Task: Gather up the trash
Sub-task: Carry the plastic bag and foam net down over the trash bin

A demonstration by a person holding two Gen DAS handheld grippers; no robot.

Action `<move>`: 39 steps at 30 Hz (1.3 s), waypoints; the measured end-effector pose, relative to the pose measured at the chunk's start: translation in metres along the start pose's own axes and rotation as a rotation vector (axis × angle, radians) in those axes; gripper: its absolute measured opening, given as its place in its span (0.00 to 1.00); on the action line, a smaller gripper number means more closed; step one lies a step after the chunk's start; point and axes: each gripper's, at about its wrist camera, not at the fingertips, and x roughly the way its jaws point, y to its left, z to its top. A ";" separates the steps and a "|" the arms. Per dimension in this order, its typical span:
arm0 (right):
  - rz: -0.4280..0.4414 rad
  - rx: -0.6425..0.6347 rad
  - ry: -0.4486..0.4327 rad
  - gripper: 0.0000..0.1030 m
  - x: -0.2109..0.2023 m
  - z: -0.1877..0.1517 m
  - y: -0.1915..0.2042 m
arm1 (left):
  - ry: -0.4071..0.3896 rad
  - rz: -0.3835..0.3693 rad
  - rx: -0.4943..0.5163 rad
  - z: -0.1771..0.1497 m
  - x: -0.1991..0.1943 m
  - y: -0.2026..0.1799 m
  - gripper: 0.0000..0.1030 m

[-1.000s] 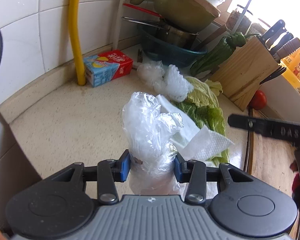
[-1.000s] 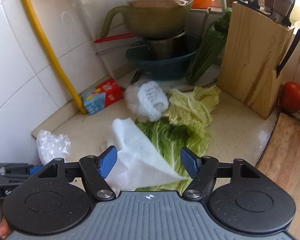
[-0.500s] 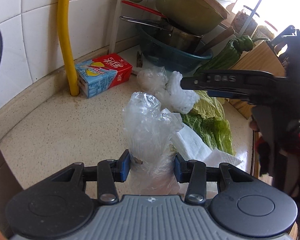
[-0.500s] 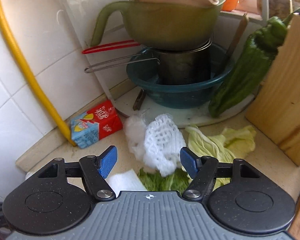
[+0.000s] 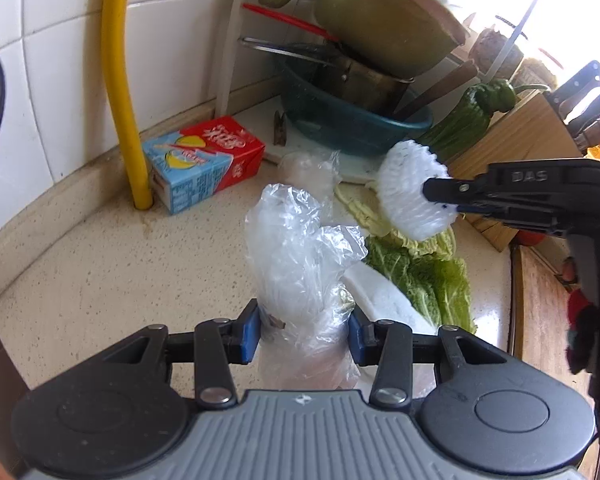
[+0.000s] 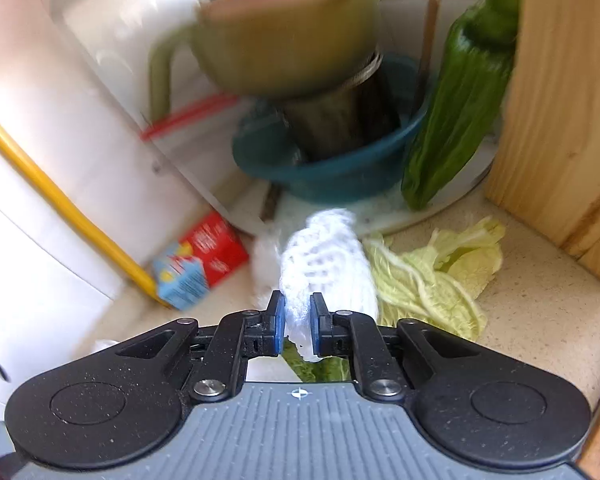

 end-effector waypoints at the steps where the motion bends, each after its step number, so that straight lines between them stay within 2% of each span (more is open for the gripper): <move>1: 0.002 0.003 -0.015 0.17 -0.008 0.003 -0.001 | -0.009 -0.001 0.004 0.001 -0.003 -0.001 0.37; 7: 0.020 -0.003 -0.100 0.17 -0.053 0.011 0.003 | -0.064 0.010 0.016 0.004 -0.023 -0.005 0.37; 11: 0.040 -0.036 -0.116 0.17 -0.073 0.007 0.014 | -0.094 0.028 0.019 0.000 -0.039 -0.007 0.37; 24: 0.153 -0.129 -0.092 0.17 -0.105 -0.027 0.046 | -0.170 0.129 -0.015 -0.037 -0.098 -0.008 0.37; 39: 0.356 -0.244 0.000 0.17 -0.125 -0.082 0.092 | -0.234 0.282 -0.097 -0.101 -0.165 -0.007 0.38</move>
